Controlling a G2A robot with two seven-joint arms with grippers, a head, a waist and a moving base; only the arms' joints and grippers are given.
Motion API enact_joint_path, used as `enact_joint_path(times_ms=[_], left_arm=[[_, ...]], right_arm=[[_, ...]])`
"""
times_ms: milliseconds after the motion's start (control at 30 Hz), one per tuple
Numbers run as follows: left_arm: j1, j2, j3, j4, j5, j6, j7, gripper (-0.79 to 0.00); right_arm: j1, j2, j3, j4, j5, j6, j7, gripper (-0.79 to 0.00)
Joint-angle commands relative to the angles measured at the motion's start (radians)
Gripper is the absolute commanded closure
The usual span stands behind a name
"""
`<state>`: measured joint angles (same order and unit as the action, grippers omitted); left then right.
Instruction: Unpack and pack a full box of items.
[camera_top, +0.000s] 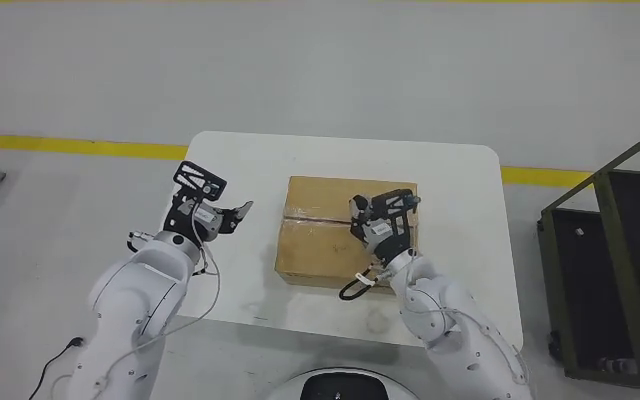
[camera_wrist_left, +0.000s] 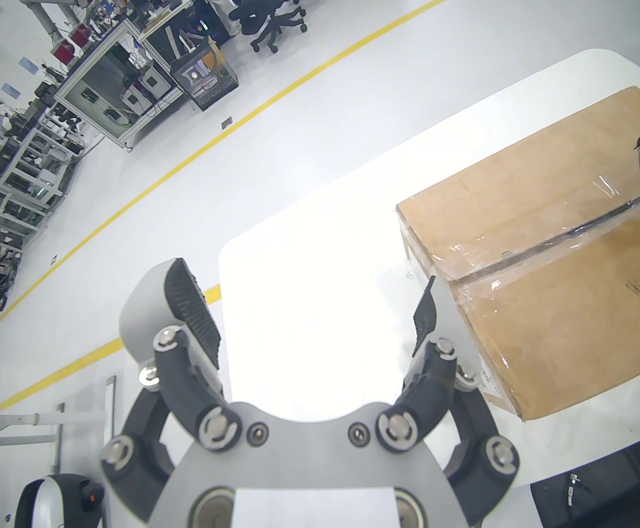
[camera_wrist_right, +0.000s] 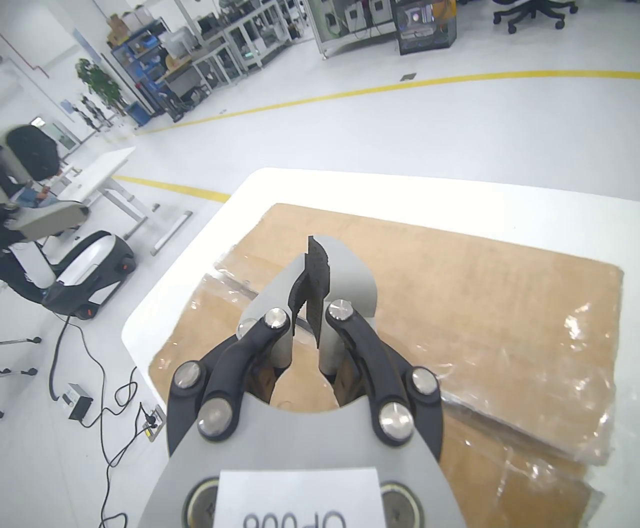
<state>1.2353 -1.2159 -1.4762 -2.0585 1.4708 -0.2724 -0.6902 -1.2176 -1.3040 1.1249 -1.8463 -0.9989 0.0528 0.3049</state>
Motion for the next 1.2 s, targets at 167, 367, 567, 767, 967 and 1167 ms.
enact_joint_path(times_ms=[167,367,567,767,967,1167], left_arm=[[0.018,0.004,-0.038,-0.019,-0.006,0.018,-0.002,-0.785],[0.038,0.007,-0.069,-0.029,-0.020,0.020,-0.002,-0.785],[0.039,0.009,-0.067,-0.026,-0.025,0.018,0.003,-0.785],[0.019,0.010,-0.048,-0.015,-0.024,0.007,0.005,-0.785],[0.009,0.011,-0.035,-0.008,-0.024,0.008,0.003,-0.785],[0.011,0.012,-0.023,-0.007,-0.026,-0.005,-0.002,-0.785]], right_arm=[[0.120,-0.028,-0.135,0.117,-0.051,-0.033,-0.010,0.000],[0.219,-0.065,-0.257,0.297,-0.099,-0.011,-0.040,0.000],[0.230,-0.080,-0.262,0.374,-0.089,0.013,-0.061,0.000],[0.198,-0.076,-0.206,0.300,-0.063,-0.001,-0.102,0.000],[0.073,-0.043,-0.034,0.145,-0.062,0.021,-0.071,0.000],[0.018,-0.025,0.066,0.172,-0.068,-0.001,-0.028,0.000]])
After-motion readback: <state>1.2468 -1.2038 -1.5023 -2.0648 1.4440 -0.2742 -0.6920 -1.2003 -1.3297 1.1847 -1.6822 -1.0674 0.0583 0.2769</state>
